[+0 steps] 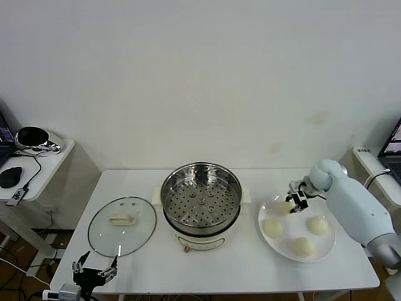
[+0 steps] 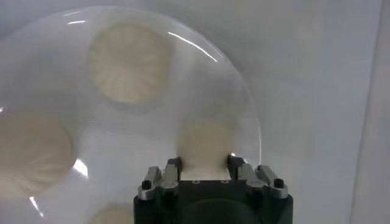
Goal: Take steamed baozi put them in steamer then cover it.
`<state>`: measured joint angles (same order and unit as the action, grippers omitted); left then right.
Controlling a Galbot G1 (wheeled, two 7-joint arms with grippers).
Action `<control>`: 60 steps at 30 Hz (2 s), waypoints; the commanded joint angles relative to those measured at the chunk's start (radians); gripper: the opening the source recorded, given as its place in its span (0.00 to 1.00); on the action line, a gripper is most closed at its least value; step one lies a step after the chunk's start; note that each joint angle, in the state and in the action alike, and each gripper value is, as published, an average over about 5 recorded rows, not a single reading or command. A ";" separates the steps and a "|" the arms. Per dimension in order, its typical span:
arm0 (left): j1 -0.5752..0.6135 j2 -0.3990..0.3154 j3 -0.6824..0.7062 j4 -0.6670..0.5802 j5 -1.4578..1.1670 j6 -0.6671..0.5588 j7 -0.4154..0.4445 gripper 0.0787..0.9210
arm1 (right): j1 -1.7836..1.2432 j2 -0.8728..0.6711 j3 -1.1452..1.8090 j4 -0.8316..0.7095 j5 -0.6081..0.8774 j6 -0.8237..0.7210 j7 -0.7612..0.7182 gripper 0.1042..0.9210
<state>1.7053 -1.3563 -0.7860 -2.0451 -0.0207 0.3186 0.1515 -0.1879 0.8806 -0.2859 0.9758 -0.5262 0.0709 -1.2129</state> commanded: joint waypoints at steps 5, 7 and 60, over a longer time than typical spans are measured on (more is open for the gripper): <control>-0.008 -0.005 0.005 -0.011 0.004 0.001 -0.004 0.88 | 0.296 -0.042 -0.207 0.052 0.275 -0.016 -0.057 0.39; -0.009 -0.003 0.001 -0.019 0.005 0.002 -0.003 0.88 | 0.416 -0.013 -0.288 0.020 0.332 0.005 -0.076 0.39; 0.015 -0.044 -0.014 -0.061 -0.007 0.006 -0.020 0.88 | 0.547 0.537 -0.553 -0.106 0.137 0.757 -0.006 0.40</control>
<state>1.7170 -1.3979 -0.8003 -2.1058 -0.0285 0.3238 0.1317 0.3808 1.3946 -0.8242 0.8613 -0.4011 0.8027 -1.2065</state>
